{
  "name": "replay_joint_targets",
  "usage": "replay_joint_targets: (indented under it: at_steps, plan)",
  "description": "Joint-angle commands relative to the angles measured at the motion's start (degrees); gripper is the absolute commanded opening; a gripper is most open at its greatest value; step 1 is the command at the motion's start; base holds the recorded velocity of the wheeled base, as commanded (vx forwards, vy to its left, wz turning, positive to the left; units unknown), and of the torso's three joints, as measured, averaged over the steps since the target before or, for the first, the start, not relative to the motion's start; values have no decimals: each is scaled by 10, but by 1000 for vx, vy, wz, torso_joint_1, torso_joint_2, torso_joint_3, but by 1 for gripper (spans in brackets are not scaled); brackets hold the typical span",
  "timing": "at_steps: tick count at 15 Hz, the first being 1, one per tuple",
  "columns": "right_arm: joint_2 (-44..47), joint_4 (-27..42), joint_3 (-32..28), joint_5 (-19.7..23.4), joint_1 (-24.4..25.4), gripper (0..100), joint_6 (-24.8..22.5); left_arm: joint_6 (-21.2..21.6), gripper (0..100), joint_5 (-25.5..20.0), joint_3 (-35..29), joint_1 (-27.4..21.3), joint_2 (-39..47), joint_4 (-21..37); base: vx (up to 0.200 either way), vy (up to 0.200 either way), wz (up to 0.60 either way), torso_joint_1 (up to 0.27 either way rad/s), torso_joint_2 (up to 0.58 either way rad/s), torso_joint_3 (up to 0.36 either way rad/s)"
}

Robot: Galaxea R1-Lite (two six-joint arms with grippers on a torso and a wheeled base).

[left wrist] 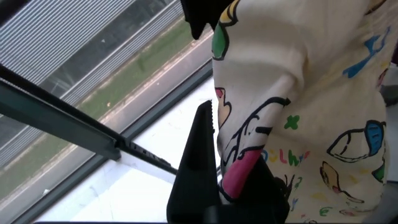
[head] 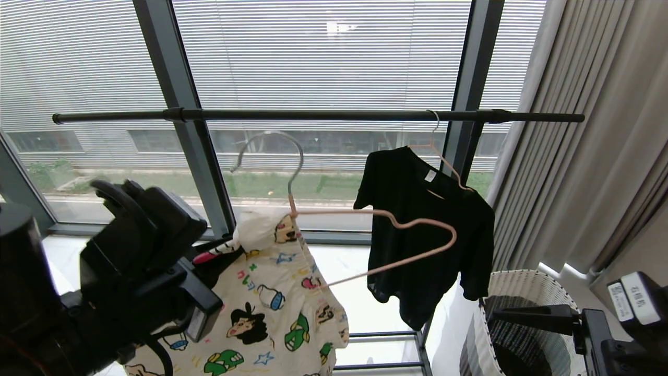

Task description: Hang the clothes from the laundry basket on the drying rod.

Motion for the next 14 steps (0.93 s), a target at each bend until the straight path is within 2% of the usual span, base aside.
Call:
replay_joint_targets:
  at_steps: [1, 3, 4, 5, 6, 9, 14]
  plan:
    - [51, -17, 1, 0, -6, 100, 21, -1, 0, 0, -31, 11, -2, 0, 0, 0, 0, 0, 0, 0]
    - [149, -136, 0, -17, -7, 100, 68, -1, 0, 1, -53, 11, 1, 0, 0, 0, 0, 0, 0, 0]
    - [173, -165, -1, -32, -7, 100, 79, -1, 0, 3, -55, 11, 1, 0, 0, 0, 0, 0, 0, 0]
    - [236, -241, -14, -89, -4, 100, 101, -1, 0, 8, -60, 11, 0, 0, 0, 0, 0, 0, 0, 0]
    - [269, -274, -29, -117, 0, 100, 104, -1, 0, 8, -63, 10, 0, 0, 0, 0, 0, 0, 0, 0]
    - [322, -288, -92, -151, 35, 100, 106, 0, 0, 8, -67, 8, -2, 0, 0, 0, 0, 0, 0, 0]
    - [373, -288, -165, -155, 87, 100, 104, 1, 0, 8, -74, 2, 1, 1, 0, 0, 0, 0, 0, 0]
